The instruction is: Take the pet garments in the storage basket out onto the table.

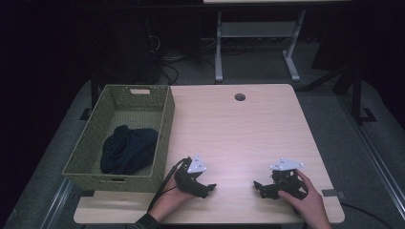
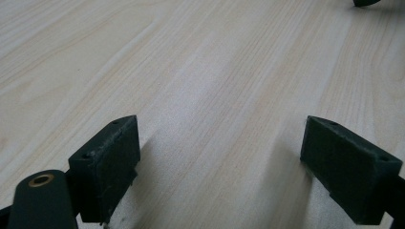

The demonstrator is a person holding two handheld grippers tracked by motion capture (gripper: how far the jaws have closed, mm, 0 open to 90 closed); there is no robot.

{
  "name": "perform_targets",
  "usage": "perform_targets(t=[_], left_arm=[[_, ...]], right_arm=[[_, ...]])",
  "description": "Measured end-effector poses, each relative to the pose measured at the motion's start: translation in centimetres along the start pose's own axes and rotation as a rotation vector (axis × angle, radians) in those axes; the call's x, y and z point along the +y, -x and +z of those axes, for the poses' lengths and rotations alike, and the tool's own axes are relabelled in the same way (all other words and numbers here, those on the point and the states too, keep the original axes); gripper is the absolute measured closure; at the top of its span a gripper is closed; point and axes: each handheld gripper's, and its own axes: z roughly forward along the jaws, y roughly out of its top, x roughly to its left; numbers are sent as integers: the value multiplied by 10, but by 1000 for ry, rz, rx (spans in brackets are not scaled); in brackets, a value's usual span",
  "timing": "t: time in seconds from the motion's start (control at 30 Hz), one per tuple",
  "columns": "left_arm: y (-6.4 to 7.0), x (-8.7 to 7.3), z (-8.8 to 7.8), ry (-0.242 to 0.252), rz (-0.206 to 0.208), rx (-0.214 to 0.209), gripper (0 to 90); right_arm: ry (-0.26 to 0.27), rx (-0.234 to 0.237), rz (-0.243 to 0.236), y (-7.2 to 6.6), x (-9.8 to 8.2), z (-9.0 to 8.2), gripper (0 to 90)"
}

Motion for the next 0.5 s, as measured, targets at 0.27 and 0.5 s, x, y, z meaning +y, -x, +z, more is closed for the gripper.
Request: perform_targets(t=[0.27, 0.5], left_arm=[[0, 0, 0, 1, -10, 9, 127], [-1, 2, 1, 4, -49, 7, 130]], right_arm=[[-2, 1, 3, 0, 0, 0, 0], [-2, 1, 3, 0, 0, 0, 0]])
